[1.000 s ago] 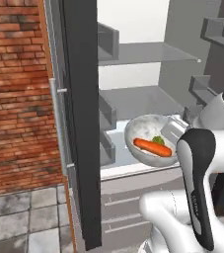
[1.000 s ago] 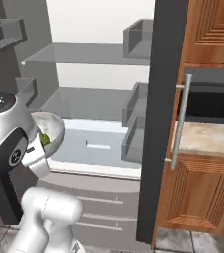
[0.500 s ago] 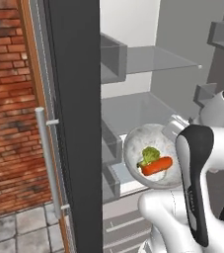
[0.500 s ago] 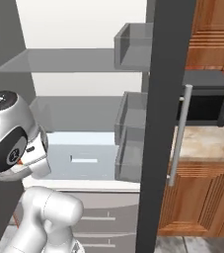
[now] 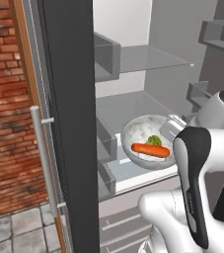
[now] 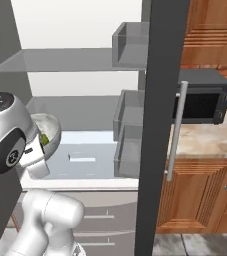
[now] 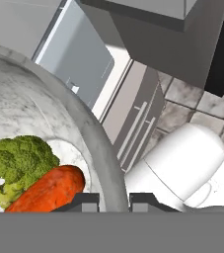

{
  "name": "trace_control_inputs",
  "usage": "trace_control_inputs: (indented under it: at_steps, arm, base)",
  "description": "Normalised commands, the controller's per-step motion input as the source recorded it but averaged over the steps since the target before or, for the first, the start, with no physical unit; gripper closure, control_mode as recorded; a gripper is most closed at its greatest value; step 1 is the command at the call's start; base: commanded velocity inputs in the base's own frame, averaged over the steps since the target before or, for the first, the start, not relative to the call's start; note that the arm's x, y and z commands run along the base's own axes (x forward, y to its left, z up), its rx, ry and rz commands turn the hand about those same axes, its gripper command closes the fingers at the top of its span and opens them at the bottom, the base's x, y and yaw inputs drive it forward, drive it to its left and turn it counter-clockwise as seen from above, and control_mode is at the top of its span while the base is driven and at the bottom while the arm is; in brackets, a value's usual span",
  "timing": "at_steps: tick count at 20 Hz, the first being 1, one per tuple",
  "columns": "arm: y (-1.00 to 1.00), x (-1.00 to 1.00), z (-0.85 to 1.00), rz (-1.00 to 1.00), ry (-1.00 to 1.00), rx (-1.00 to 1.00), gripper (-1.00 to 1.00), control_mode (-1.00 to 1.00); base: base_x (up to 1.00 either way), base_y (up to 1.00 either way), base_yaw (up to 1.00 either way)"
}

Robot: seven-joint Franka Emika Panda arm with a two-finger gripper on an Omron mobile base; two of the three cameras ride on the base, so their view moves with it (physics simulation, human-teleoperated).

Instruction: Place the bowl with the broccoli and carrot on the top shelf of the fridge. Place the bowl with the steaks on the second highest shelf of the fridge.

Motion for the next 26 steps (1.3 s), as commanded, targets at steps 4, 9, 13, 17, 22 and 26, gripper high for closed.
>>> trace_control_inputs:
  at_steps: [4,9,13,17,22,26]
  arm:
    - [0.0,0.0,0.0,0.0,0.0,0.0,1.0,1.0]
    - [0.0,0.0,0.0,0.0,0.0,0.0,1.0,1.0]
    - [0.0,0.0,0.0,0.0,0.0,0.0,1.0,1.0]
    - [0.0,0.0,0.41,-0.11,0.0,0.04,1.0,-1.0]
    - [0.02,0.03,0.91,-0.17,-0.06,0.05,1.0,-1.0]
    - [0.02,0.22,0.83,-0.18,-0.17,0.0,1.0,-1.0]
  base:
    - [0.3,-0.06,-0.22]
    - [0.56,-0.03,-0.15]
    - [0.49,0.01,-0.06]
    - [0.06,0.02,-0.02]
    - [0.0,0.0,0.0]
    - [0.0,0.0,0.0]
